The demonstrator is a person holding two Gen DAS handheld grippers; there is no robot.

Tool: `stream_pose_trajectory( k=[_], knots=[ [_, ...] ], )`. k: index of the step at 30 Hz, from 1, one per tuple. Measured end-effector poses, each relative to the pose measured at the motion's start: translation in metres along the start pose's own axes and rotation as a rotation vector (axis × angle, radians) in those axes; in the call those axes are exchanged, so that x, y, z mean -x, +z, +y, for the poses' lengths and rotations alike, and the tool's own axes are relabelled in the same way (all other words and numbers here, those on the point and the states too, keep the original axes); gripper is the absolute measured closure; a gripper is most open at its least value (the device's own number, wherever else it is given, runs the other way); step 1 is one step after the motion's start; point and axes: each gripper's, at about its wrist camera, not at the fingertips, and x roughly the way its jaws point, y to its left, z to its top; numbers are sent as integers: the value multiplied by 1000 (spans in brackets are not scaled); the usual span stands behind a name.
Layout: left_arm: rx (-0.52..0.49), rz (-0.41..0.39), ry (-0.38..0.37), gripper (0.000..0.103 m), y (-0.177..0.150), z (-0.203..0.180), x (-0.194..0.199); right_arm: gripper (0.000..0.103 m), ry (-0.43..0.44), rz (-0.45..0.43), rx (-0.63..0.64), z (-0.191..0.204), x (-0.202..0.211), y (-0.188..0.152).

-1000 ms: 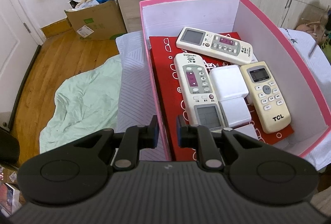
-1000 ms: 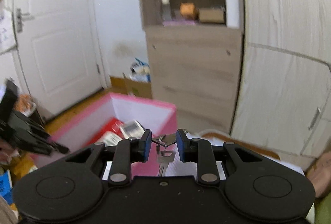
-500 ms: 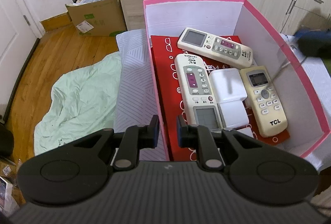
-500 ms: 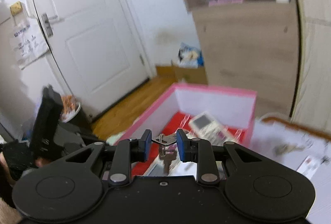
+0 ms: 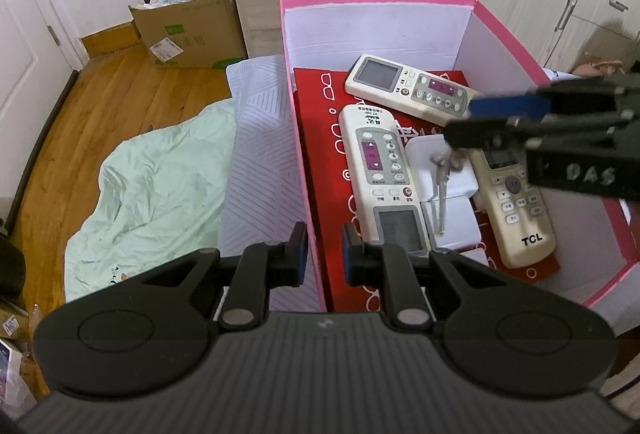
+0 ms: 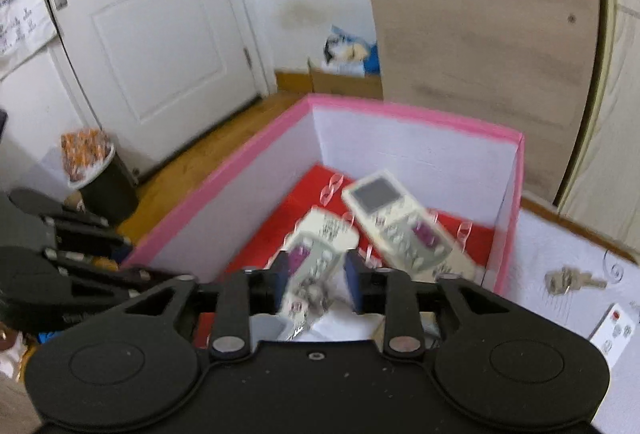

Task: Organize rigid objects
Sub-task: 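Carry the keys into the pink box and open the right gripper, then return the right tool to the sheet and grasp the small white remote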

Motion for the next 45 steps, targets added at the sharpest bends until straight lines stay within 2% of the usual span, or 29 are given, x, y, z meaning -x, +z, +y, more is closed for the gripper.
stream_pose_trajectory(
  k=[1, 5, 10, 16, 24, 30, 36, 39, 42, 45],
  knots=[
    [-2, -1, 3, 88, 0, -1, 0, 56, -7, -19, 6, 0, 5, 1],
    [5, -1, 0, 88, 1, 0, 0, 55, -34, -43, 17, -1, 22, 1],
    [20, 0, -7, 88, 1, 2, 0, 51, -44, -91, -43, -19, 50, 5],
    [22, 1, -7, 88, 1, 2, -1, 47, -80, -124, -145, -52, 89, 0],
    [73, 8, -29, 88, 1, 8, -2, 46, -164, -107, -285, -110, 118, -27],
    [71, 10, -5, 88, 2, 2, -2, 45, -232, -25, -401, -149, 112, -52],
    [48, 15, 28, 85, 4, -6, -2, 43, -315, 106, -606, -185, 80, -84],
    [53, 16, 24, 85, 4, -6, -2, 43, -355, 112, -585, -186, 63, -87],
    [54, 10, 17, 85, 3, -5, 0, 43, -327, 95, -536, -182, 50, -84],
    [50, 3, 7, 85, 2, -3, 1, 43, -369, 100, -419, -166, 37, -77]
  ],
)
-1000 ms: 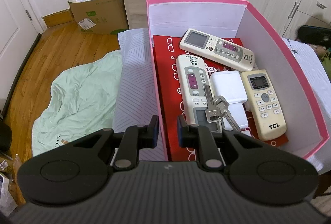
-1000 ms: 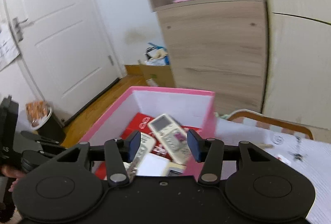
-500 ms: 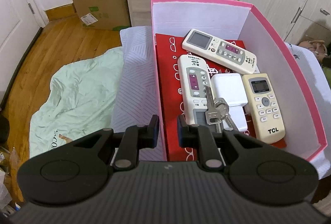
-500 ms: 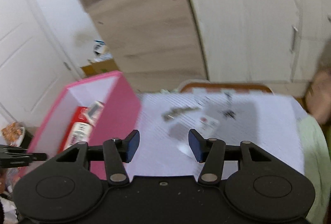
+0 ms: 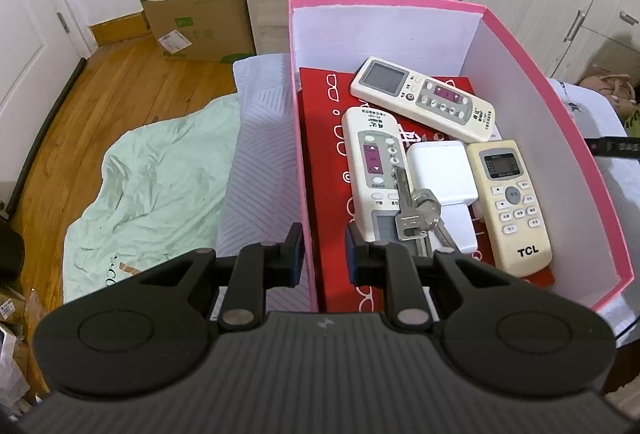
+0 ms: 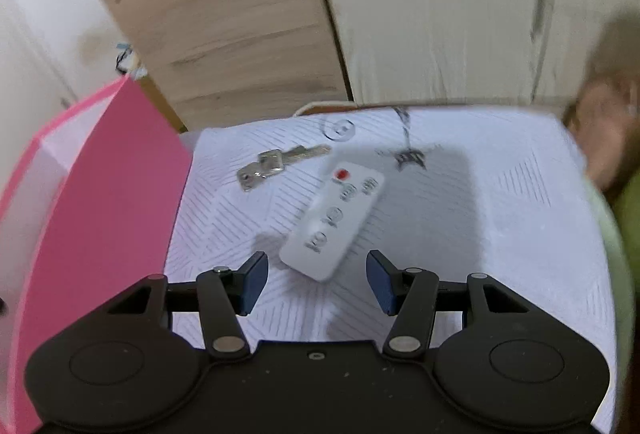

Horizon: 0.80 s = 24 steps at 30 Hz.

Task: Organize rigid objects
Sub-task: 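Return the right tool to the sheet and grasp the small white remote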

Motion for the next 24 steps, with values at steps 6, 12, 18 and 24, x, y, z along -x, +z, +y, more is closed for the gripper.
stream_pose_trajectory(
  k=[6, 12, 18, 24],
  knots=[
    [-8, -4, -2, 85, 0, 0, 0, 43, -123, -9, -20, 8, -18, 11],
    [-18, -12, -18, 85, -2, 3, 1, 44, -159, -43, 1, 8, -30, 19],
    [-23, -14, -21, 85, -3, 3, 1, 87, -115, -40, 74, 14, -10, 23],
    [-25, -15, -22, 85, -4, 3, 1, 85, -51, 25, 73, 11, -8, 15]
  ],
)
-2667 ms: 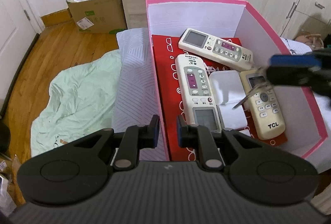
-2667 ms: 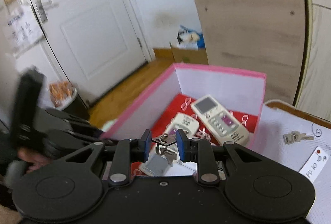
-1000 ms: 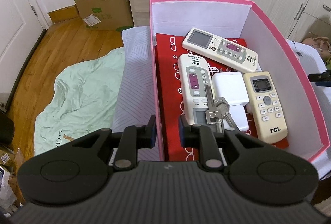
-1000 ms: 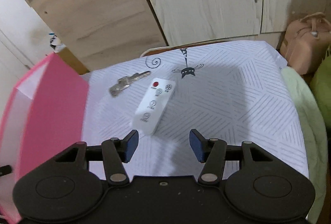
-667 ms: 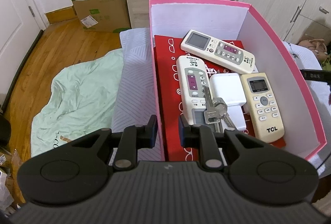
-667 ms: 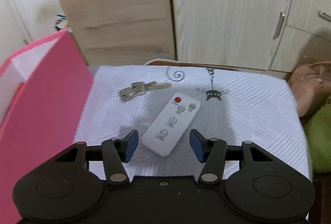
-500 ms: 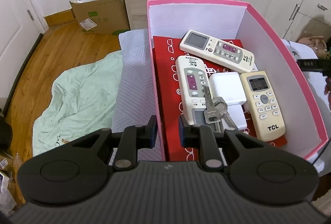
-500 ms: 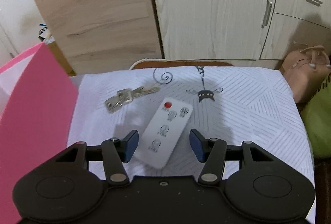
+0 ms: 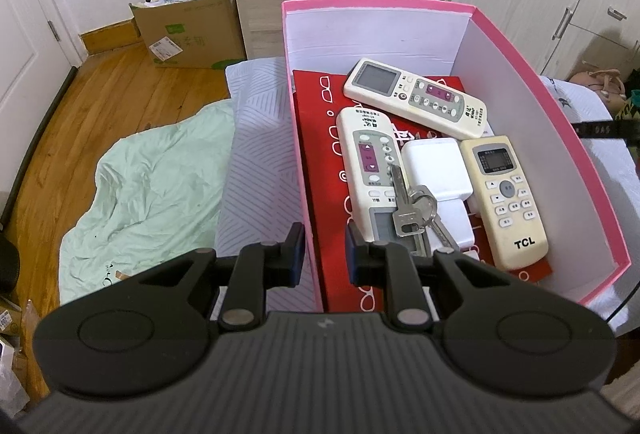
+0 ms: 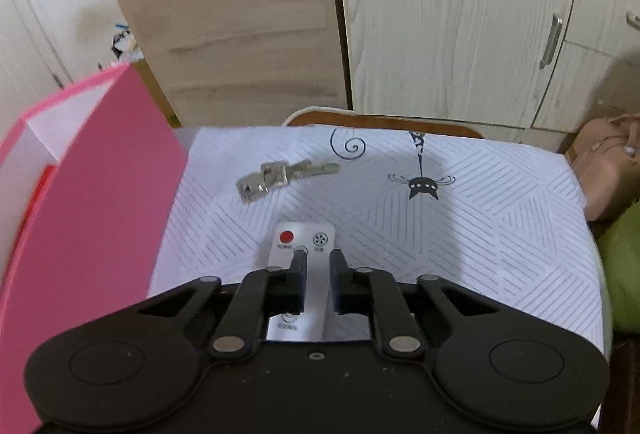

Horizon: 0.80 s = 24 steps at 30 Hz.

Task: Organize rigid objects
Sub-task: 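Return the right tool to the sheet and grasp the small white remote, then carry the small white remote into the pink box and release it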

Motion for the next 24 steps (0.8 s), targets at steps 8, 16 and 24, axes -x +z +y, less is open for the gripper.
stream_pose_trajectory(
  k=[8, 16, 24],
  knots=[
    [1, 0, -2, 85, 0, 0, 0, 48, -9, 19, 97, 20, -8, -5],
    [5, 0, -4, 85, 0, 1, 0, 59, -27, 6, 136, 28, -6, -3],
    [10, 1, -4, 85, 0, 1, 0, 59, 16, -100, 135, 32, 38, 0]
  ],
)
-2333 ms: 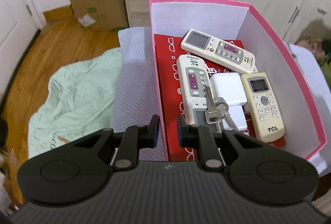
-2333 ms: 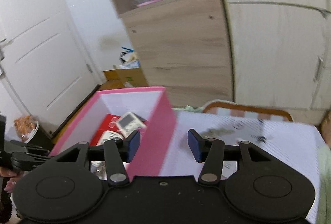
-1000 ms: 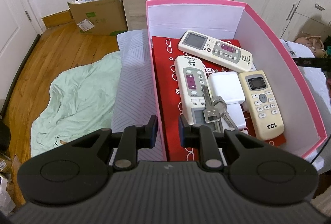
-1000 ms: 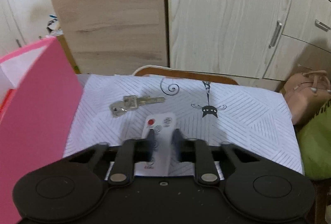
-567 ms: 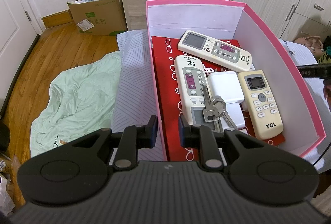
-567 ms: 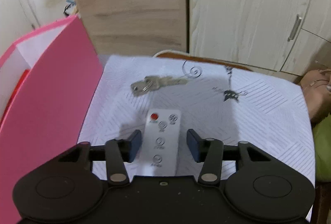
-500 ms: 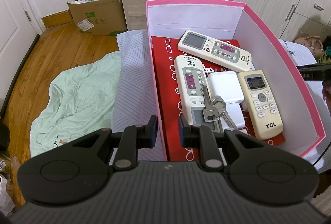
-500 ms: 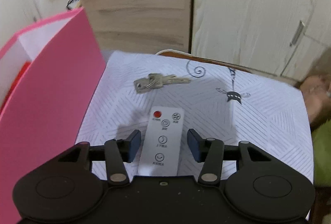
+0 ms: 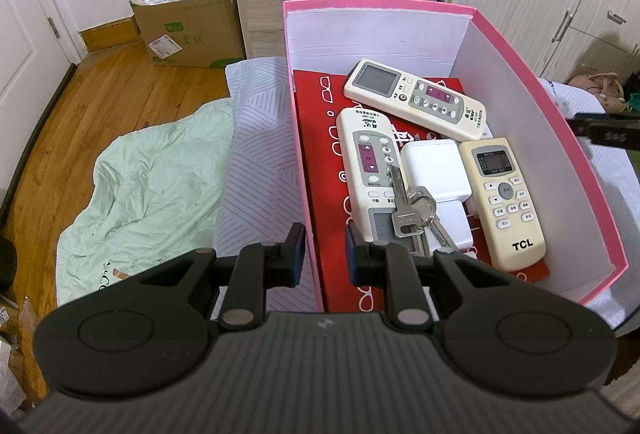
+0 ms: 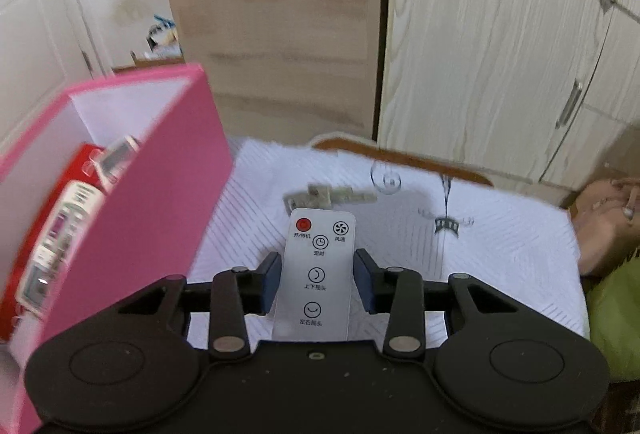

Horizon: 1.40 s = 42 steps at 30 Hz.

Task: Organize rigid objects
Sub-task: 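Carry the small white remote into the pink box and release it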

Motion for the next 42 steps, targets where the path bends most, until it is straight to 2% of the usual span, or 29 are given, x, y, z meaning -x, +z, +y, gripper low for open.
stream_pose_trajectory(
  k=[5, 11, 13, 16, 19, 27, 37, 42],
  knots=[
    [-3, 0, 1, 85, 0, 0, 0, 59, 59, -121, 14, 12, 43, 9],
    [9, 1, -3, 85, 0, 2, 1, 59, 206, -268, 48, 41, 94, 14],
    [15, 2, -5, 85, 0, 3, 1, 59, 252, -283, 87, 56, 102, 12],
    [16, 3, -4, 85, 1, 3, 2, 59, 334, -261, 161, 81, 103, 7],
    [14, 3, -1, 85, 1, 2, 2, 59, 389, -203, 213, 106, 93, 3],
    [17, 3, -6, 85, 1, 2, 2, 59, 357, -75, 388, 152, 52, -1],
    [17, 1, -12, 85, 0, 3, 2, 59, 283, 35, 298, 155, 17, 12],
    [26, 2, -23, 85, 1, 4, 2, 58, 276, 51, 229, 155, 5, 18]
  ],
)
